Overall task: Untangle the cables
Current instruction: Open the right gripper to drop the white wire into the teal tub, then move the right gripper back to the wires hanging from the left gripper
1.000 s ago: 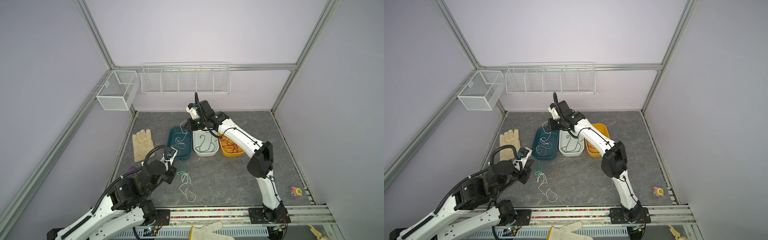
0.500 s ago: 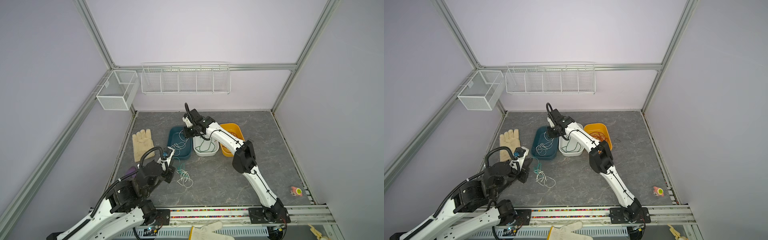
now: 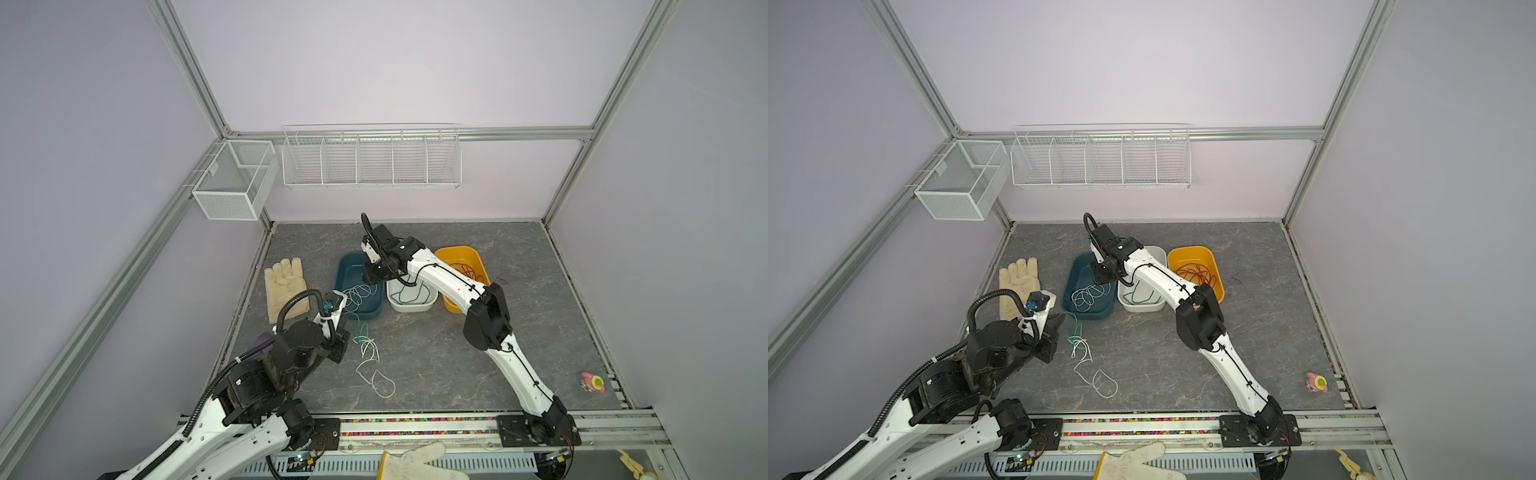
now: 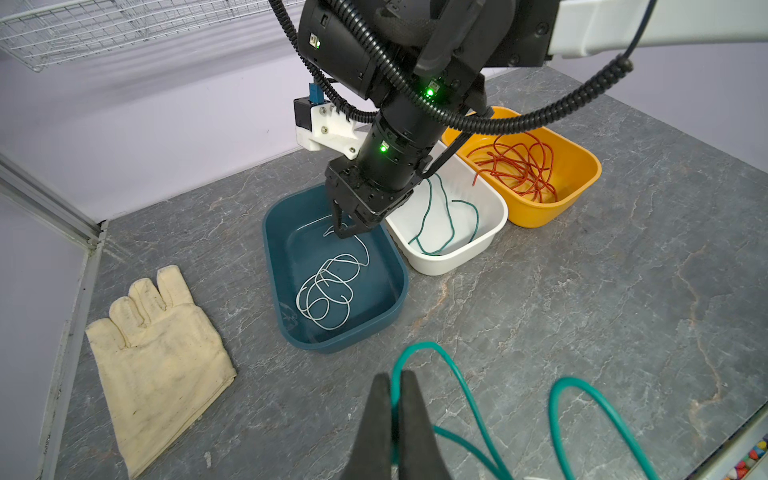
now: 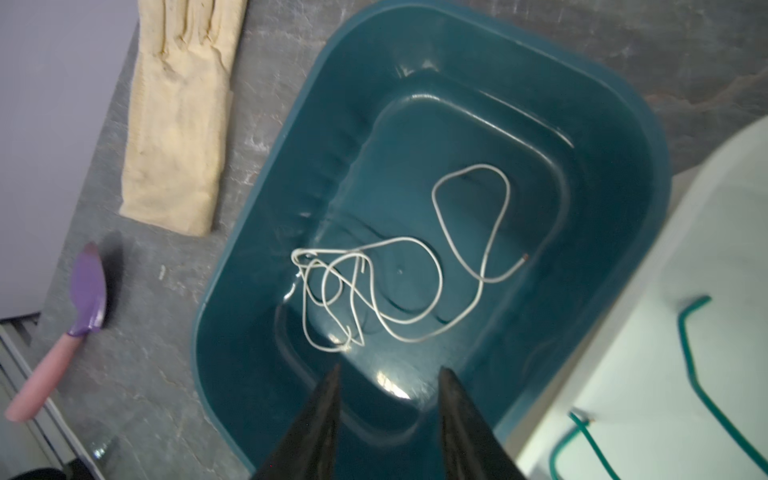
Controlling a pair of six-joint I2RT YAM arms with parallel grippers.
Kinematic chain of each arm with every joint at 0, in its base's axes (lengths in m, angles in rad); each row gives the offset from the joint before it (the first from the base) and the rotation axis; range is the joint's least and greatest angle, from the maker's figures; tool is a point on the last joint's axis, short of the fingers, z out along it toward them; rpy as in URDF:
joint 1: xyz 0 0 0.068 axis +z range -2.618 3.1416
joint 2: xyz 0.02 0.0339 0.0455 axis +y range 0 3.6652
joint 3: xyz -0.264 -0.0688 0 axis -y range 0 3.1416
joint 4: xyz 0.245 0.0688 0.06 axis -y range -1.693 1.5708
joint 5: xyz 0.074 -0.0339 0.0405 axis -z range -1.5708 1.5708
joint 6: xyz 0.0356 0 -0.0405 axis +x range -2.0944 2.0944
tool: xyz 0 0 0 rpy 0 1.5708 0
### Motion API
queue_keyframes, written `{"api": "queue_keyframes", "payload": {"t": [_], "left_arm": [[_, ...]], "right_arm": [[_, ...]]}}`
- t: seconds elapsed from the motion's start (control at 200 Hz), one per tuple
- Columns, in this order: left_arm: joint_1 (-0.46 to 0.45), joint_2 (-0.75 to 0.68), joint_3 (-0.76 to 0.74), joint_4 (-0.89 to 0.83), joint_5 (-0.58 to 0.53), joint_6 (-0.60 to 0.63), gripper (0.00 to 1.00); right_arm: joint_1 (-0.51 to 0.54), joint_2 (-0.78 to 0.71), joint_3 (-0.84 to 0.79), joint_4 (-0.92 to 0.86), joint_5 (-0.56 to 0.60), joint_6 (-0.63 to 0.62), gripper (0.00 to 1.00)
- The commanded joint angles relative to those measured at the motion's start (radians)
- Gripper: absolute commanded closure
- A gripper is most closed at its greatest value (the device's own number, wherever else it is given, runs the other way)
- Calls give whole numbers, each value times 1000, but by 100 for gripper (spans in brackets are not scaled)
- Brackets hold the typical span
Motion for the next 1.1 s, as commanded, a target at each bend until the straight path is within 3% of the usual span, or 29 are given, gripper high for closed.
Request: {"api": "queue_keyframes", "payload": {"t": [0.0, 0.265, 0.545, 0.73, 1.094], "left_arm": [[10, 2, -16, 16, 12, 6, 100], [20, 5, -17, 17, 14, 3, 100], [26, 5, -19, 17, 12, 0, 100], [33, 4, -18, 17, 8, -1, 100], [37, 4, -19, 17, 2, -4, 100]], "right_arm": [[-3, -197, -120, 36, -6, -44, 50], [-5, -674, -731, 426, -207, -63, 28], [12, -1004, -1185, 690, -373, 10, 22], [115, -1117, -1335, 785, -377, -15, 22], [236, -1118, -1441, 986, -422, -24, 23]]}}
